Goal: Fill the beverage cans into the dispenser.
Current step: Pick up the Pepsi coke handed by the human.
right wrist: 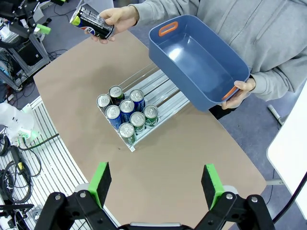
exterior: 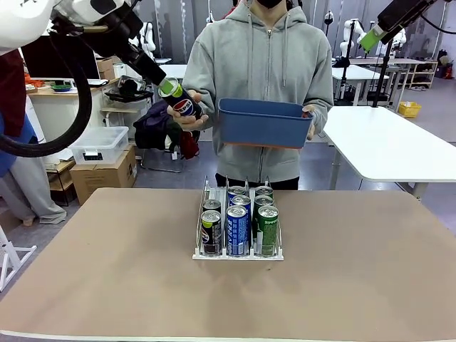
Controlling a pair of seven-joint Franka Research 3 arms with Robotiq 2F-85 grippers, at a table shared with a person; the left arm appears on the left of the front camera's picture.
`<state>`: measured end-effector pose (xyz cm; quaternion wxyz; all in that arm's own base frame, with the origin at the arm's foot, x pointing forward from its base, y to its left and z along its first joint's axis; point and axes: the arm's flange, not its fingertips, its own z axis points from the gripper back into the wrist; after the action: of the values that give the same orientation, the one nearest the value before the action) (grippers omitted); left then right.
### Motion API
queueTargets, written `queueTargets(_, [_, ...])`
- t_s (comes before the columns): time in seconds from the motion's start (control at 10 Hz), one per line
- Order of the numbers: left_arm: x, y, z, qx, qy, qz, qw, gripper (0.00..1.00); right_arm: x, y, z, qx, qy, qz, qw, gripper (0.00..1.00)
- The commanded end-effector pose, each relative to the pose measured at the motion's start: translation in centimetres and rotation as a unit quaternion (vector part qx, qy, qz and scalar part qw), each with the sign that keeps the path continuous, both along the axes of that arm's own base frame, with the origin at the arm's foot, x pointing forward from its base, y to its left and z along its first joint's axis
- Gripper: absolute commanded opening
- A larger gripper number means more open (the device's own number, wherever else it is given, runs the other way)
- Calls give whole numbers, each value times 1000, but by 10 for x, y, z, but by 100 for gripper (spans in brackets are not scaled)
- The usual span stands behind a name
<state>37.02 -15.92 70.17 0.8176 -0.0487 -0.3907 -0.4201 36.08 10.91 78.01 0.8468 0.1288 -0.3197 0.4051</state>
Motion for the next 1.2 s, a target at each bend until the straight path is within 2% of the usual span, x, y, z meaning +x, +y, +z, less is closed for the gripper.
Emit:
queueTargets(0.0, [9,0,1,-1,-8,-19,1000,100,-1,-1,-1,1,1,1,1000,100])
queueTargets(0.2, [24,-2,-2,-3,-13,-17,1000,100,-1,-1,-1,1,1,1,1000,100])
queueTargets(0.5, [32,0,-7,-4,-34,-16,999,100,-1,-1,-1,1,1,1,1000,100])
queueTargets(1.1, [55,-1,-22,-13,-14,-14,1000,100,-1,-1,-1,1,1,1,1000,100])
